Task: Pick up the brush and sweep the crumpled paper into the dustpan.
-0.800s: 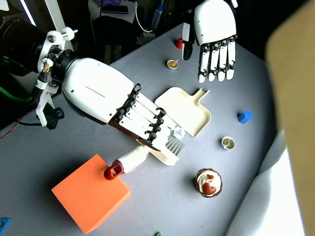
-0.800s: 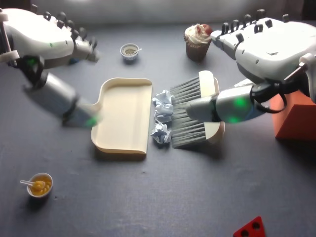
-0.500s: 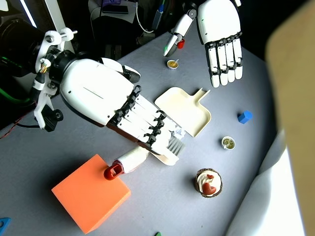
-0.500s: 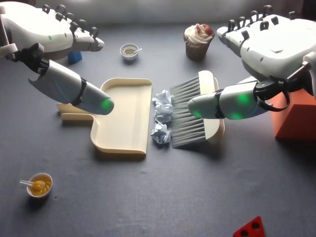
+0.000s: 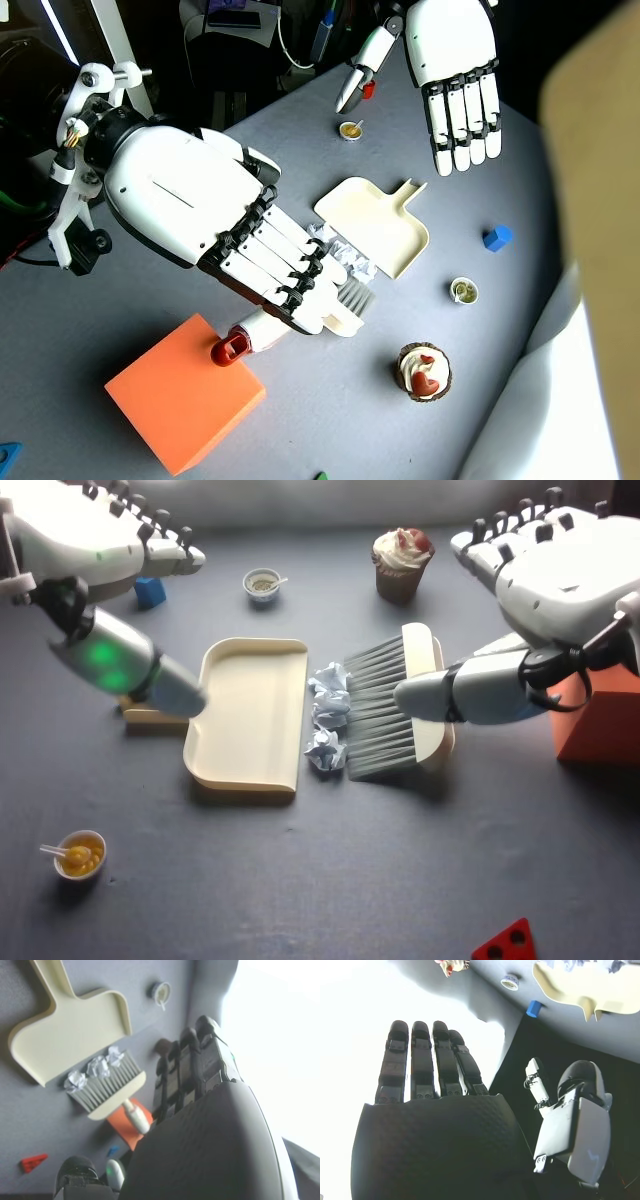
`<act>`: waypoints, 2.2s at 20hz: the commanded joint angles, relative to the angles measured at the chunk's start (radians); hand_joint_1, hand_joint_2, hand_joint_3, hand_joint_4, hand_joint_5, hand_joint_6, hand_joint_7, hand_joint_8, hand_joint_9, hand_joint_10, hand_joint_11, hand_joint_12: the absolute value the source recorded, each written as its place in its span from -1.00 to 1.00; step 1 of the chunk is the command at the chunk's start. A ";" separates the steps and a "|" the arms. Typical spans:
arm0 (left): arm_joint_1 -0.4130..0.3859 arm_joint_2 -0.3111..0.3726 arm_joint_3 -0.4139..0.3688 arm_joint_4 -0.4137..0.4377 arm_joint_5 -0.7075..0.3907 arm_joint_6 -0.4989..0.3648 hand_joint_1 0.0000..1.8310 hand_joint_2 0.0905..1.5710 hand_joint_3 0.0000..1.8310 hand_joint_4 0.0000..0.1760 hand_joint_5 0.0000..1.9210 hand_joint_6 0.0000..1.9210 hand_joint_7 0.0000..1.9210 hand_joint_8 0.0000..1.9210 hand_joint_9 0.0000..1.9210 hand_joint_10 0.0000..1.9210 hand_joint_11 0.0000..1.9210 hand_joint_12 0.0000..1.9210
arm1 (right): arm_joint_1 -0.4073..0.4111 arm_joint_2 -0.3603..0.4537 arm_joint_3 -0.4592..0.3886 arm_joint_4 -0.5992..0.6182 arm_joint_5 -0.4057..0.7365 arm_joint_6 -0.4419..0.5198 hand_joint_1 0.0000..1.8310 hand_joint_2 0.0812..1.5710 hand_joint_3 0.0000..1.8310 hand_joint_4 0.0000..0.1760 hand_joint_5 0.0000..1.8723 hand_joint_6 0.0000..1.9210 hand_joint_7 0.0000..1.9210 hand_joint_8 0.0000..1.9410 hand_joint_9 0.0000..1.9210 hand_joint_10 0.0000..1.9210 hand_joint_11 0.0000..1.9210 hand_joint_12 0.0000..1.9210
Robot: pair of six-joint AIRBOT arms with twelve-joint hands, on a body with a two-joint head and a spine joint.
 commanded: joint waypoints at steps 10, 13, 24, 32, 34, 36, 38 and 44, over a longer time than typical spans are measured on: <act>0.043 -0.033 0.107 0.212 -0.182 -0.148 -0.20 -0.03 -1.00 -1.00 -0.94 -0.99 -0.92 -0.99 -0.90 -0.99 -0.88 -0.88 | 0.017 0.013 -0.047 -0.118 -0.076 -0.008 -1.00 0.03 -1.00 -1.00 -0.96 -1.00 -0.95 -1.00 -0.95 -0.99 -0.96 -0.96; 0.110 -0.047 0.145 0.161 -0.251 -0.147 -0.21 0.03 -1.00 -1.00 -0.82 -0.99 -0.86 -1.00 -0.87 -1.00 -0.87 -0.89 | 0.017 0.016 -0.066 -0.166 -0.099 -0.008 -1.00 0.03 -1.00 -1.00 -0.96 -1.00 -0.95 -1.00 -0.94 -1.00 -0.95 -0.96; 0.293 -0.094 0.185 -1.247 -0.550 1.103 -0.13 0.13 -0.99 -0.52 -0.63 -1.00 -0.79 -1.00 -0.86 -1.00 -0.86 -0.89 | 0.002 0.013 -0.064 -0.155 -0.099 -0.009 -1.00 0.09 -0.99 -1.00 -0.94 -0.99 -0.92 -0.99 -0.92 -0.99 -0.92 -0.96; 0.393 -0.120 0.167 -1.450 -0.657 1.221 -0.13 0.11 -1.00 -0.44 -0.61 -0.99 -0.75 -0.99 -0.80 -0.99 -0.83 -0.87 | -0.005 0.012 -0.065 -0.155 -0.097 -0.009 -1.00 0.11 -0.99 -1.00 -0.93 -0.99 -0.90 -0.99 -0.90 -0.99 -0.91 -0.96; 0.406 -0.133 0.168 -1.472 -0.672 1.238 -0.16 0.13 -1.00 -0.37 -0.62 -1.00 -0.74 -0.99 -0.78 -0.98 -0.82 -0.87 | -0.005 0.012 -0.065 -0.155 -0.097 -0.009 -1.00 0.11 -0.99 -1.00 -0.95 -1.00 -0.92 -1.00 -0.92 -1.00 -0.93 -0.97; 0.415 -0.147 0.174 -1.488 -0.675 1.251 -0.15 0.13 -1.00 -0.38 -0.62 -1.00 -0.74 -0.99 -0.78 -0.99 -0.82 -0.87 | -0.006 0.012 -0.065 -0.155 -0.097 -0.009 -1.00 0.10 -1.00 -1.00 -0.95 -1.00 -0.92 -1.00 -0.92 -1.00 -0.93 -0.97; 0.424 -0.161 0.182 -1.498 -0.681 1.255 -0.13 0.12 -1.00 -0.42 -0.60 -0.99 -0.72 -0.99 -0.77 -0.99 -0.80 -0.86 | -0.006 0.012 -0.065 -0.155 -0.097 -0.009 -1.00 0.10 -1.00 -1.00 -0.94 -1.00 -0.91 -1.00 -0.91 -1.00 -0.92 -0.97; 0.445 -0.201 0.209 -1.526 -0.692 1.279 -0.13 0.14 -1.00 -0.46 -0.58 -0.99 -0.72 -0.99 -0.76 -0.99 -0.76 -0.85 | -0.006 0.012 -0.066 -0.155 -0.097 -0.009 -1.00 0.12 -0.99 -1.00 -0.92 -0.99 -0.90 -0.99 -0.90 -0.99 -0.91 -0.97</act>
